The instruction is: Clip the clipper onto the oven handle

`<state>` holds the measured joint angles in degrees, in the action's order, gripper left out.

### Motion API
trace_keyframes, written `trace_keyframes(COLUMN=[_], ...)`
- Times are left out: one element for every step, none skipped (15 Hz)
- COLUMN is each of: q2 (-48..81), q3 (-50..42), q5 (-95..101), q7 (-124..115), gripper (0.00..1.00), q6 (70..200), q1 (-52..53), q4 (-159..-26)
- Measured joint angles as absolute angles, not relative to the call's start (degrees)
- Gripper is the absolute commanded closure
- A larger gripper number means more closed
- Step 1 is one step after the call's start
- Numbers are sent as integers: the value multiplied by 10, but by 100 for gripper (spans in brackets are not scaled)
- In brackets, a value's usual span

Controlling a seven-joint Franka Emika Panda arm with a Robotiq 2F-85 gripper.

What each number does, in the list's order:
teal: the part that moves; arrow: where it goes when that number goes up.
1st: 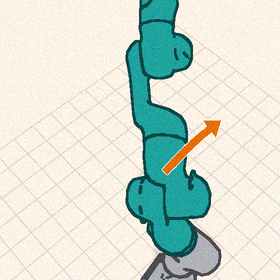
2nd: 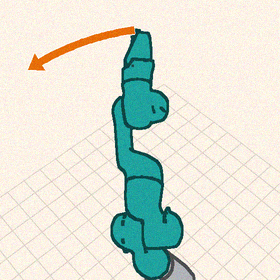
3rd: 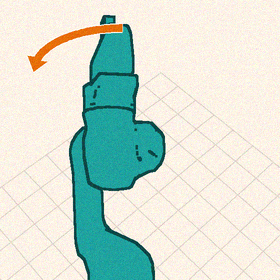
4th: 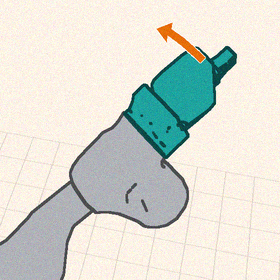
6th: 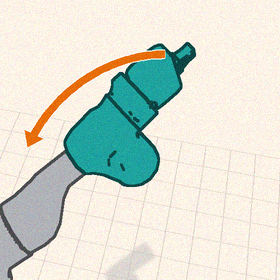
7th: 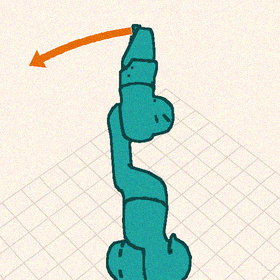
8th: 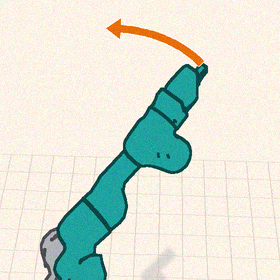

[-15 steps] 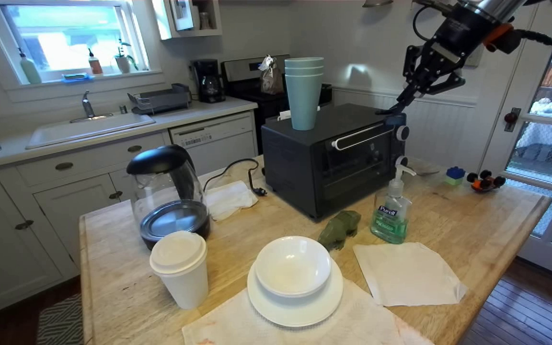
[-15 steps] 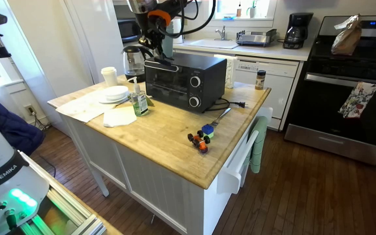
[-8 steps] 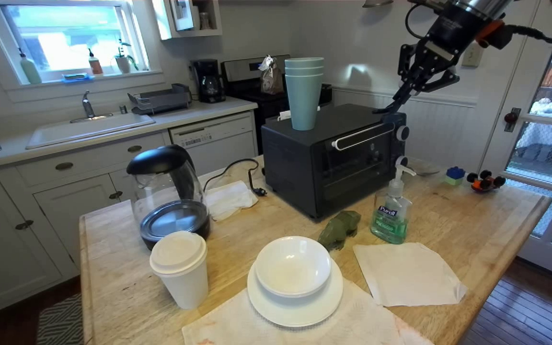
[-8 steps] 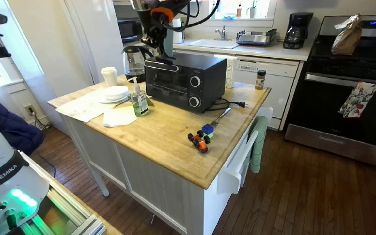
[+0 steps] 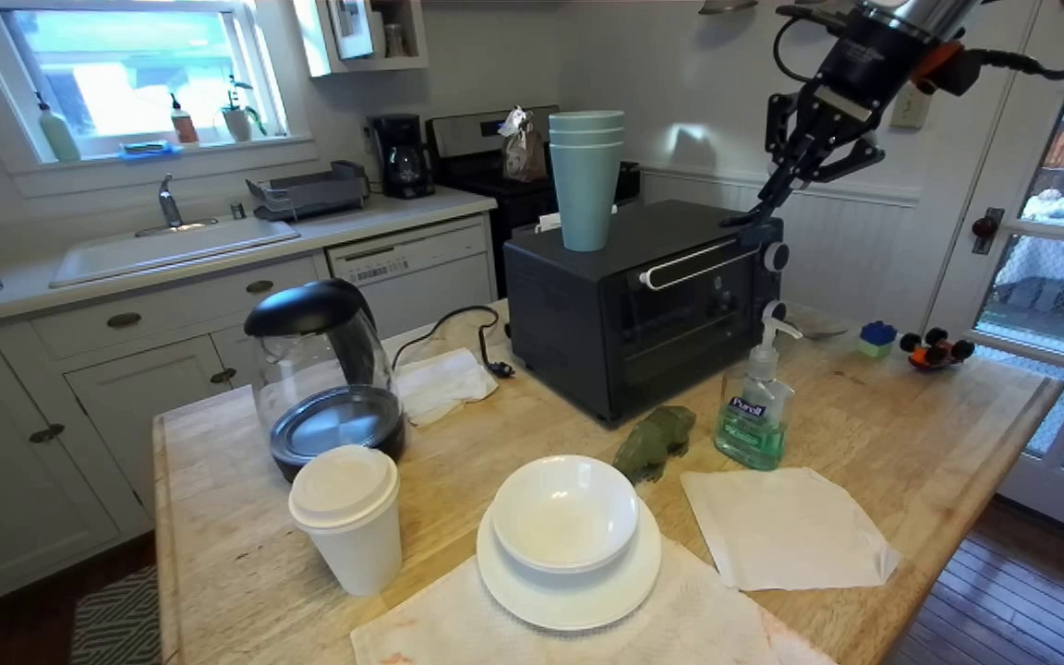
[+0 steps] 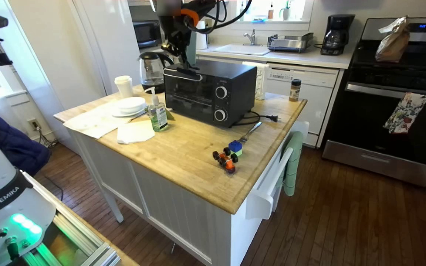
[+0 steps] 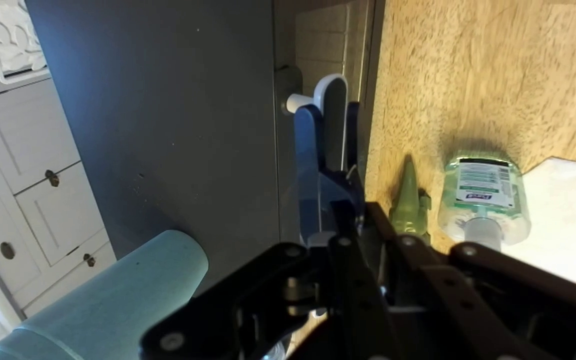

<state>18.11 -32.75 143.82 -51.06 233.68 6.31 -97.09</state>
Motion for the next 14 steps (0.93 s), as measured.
trace_keyframes(q2=[183, 185, 187, 189, 190, 192, 193, 194, 195, 196, 197, 198, 200, 202], q3=[-329, -330, -331, -332, -333, -333, -333, -333, -333, -333, -333, -333, -333, -333], q5=[1438, 1438, 1438, 1438, 1438, 1438, 1438, 1438, 1438, 1438, 1438, 1438, 1438, 1438], q7=[-511, -511, -511, -511, -511, -511, -510, -510, -509, -509, -508, -507, -507, -505], gripper=[97, 97, 97, 97, 97, 97, 97, 97, 97, 97, 97, 97, 97, 97], q6=[2337, 2337, 2337, 2337, 2337, 2337, 2337, 2337, 2337, 2337, 2337, 2337, 2337, 2337], q1=[64, 66, 66, 68, 69, 70, 71, 71, 71, 71, 72, 72, 72, 72], q4=[-970, -970, -970, -970, -970, -970, -970, -970, -970, -969, -968, -967, -965, -964])
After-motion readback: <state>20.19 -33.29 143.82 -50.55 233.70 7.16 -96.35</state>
